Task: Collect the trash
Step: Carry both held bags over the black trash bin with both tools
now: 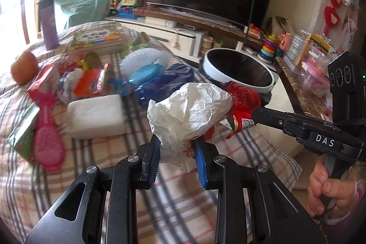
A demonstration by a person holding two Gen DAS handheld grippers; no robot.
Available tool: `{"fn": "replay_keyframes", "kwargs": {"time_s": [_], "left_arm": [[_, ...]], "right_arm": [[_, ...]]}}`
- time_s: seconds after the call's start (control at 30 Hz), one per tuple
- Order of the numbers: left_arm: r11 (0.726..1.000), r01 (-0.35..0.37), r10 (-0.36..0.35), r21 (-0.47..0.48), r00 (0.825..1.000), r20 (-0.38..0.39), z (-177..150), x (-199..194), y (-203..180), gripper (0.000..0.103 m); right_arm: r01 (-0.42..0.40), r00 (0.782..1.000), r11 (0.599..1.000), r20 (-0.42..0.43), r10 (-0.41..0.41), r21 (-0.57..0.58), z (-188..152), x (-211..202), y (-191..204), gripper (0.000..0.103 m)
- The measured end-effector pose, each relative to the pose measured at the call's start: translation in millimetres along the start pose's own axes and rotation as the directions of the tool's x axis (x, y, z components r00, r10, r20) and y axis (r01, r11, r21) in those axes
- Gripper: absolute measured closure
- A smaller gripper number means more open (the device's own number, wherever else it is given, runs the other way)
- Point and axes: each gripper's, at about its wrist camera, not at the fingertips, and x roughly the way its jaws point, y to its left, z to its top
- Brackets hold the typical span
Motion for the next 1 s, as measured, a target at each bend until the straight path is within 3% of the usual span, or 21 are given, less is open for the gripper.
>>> {"fn": "replay_keyframes", "kwargs": {"time_s": [0.43, 1.0], "left_arm": [[0.994, 0.057, -0.052, 0.098, 0.997, -0.055, 35, 42, -55, 0.077], [0.984, 0.088, -0.074, 0.153, 0.993, -0.091, 64, 80, -91, 0.077]], "right_arm": [[0.119, 0.991, 0.99, 0.057, -0.123, 0.074, 16, -27, -62, 0.094], [0.165, 0.982, 0.981, 0.077, -0.173, 0.099, 33, -37, -100, 0.094]]}}
